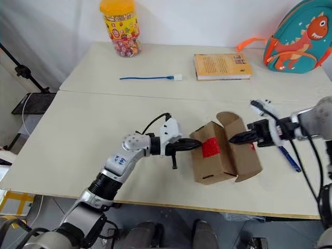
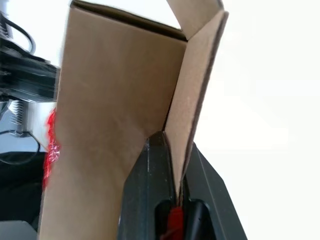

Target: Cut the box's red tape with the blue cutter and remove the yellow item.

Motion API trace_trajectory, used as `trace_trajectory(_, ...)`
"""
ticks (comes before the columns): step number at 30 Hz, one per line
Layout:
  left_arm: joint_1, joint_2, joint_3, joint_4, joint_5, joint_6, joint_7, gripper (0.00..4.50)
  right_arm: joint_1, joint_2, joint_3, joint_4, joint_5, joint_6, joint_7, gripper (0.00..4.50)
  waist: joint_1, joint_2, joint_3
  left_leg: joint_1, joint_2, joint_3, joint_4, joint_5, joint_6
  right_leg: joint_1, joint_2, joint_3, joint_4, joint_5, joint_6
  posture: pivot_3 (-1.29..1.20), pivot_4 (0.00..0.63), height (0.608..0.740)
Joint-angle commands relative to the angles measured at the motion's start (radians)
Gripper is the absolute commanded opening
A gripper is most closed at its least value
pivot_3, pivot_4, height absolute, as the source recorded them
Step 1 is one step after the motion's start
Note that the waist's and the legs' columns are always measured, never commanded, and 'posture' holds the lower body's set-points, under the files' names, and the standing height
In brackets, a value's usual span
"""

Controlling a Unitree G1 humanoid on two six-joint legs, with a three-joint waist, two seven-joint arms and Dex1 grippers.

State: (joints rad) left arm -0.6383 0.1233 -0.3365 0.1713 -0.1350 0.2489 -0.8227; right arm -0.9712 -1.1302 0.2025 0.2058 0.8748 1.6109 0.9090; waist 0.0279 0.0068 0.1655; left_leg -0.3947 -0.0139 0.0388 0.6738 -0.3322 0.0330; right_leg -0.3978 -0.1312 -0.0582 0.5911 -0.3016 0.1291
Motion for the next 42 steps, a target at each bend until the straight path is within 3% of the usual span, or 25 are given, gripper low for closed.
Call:
trace_trajectory(1,0.016,-0.045,-0.026,-0.003,0.014,-0.036,0.025,0.00,-0.095,-0.049,0.062,-0.019,0.080,0.004,0.037,0.04,-0.001,0.001,0.004,-0.001,0.000,0.000,0.001,0.000,0.000,0.000,0.000,-0.004,0.000,0.000,0.000,0.00,0.150,0.740)
trace_trajectory(6,0.050,-0.061,-0.022,0.008,0.028,-0.051,0.047,0.00,-0.216,-0.081,0.197,-0.041,0.136,0.004,0.018,0.04,0.000,0.001,0.007,-0.009,0.001,-0.001,0.009,-0.001,0.001,-0.004,-0.001,-0.017,0.001,0.002,0.003,0.00,0.150,0.740)
trace_trajectory(11,0.080,-0.018,-0.014,-0.025,0.054,-0.050,0.065,0.00,-0.271,-0.059,0.279,-0.062,0.266,0.004,-0.067,0.04,0.002,0.001,0.008,-0.010,0.000,-0.001,0.010,-0.001,0.001,-0.005,-0.002,-0.019,0.001,0.002,0.003,0.00,0.150,0.740)
trace_trajectory(16,0.051,0.082,0.020,-0.156,0.000,0.034,-0.018,0.00,-0.190,-0.067,0.233,-0.067,0.351,0.004,-0.172,0.04,0.003,-0.001,0.009,-0.011,0.000,-0.002,0.010,-0.001,0.001,-0.005,-0.003,-0.022,0.002,0.002,0.003,0.00,0.150,0.740)
trace_trajectory(22,-0.013,0.200,0.076,-0.338,-0.227,0.273,-0.218,0.00,-0.130,-0.028,0.142,-0.035,0.342,0.004,-0.288,0.04,-0.001,-0.001,0.009,-0.011,0.001,-0.001,0.010,-0.001,0.001,-0.005,-0.002,-0.023,0.003,0.002,0.003,0.00,0.150,0.740)
trace_trajectory(27,-0.073,0.165,0.102,-0.346,-0.305,0.331,-0.209,0.00,-0.100,-0.005,0.094,-0.039,0.354,0.004,-0.345,0.04,-0.001,-0.001,0.009,-0.010,0.001,-0.001,0.012,0.001,0.004,-0.002,-0.002,-0.024,0.004,0.003,0.005,0.00,0.150,0.740)
trace_trajectory(34,-0.097,0.014,-0.075,-0.118,-0.081,0.178,-0.063,0.00,-0.048,0.014,0.016,-0.047,0.397,0.004,-0.423,0.04,0.001,-0.002,0.009,-0.008,0.000,0.000,0.014,0.003,0.008,0.002,-0.001,-0.024,0.004,0.005,0.008,0.00,0.150,0.740)
trace_trajectory(39,-0.091,0.017,-0.091,-0.065,-0.032,0.206,-0.023,0.00,-0.012,0.010,-0.040,-0.044,0.428,0.004,-0.475,0.04,0.000,-0.003,0.009,-0.008,0.000,-0.001,0.016,0.003,0.008,0.002,-0.002,-0.023,0.004,0.005,0.009,0.00,0.150,0.740)
trace_trajectory(42,-0.066,0.095,-0.118,-0.116,-0.041,0.258,-0.096,0.00,0.027,-0.030,-0.083,-0.042,0.433,0.004,-0.469,0.04,0.000,-0.003,0.009,-0.008,0.001,-0.001,0.018,0.003,0.008,0.003,-0.002,-0.023,0.004,0.006,0.008,0.00,0.150,0.740)
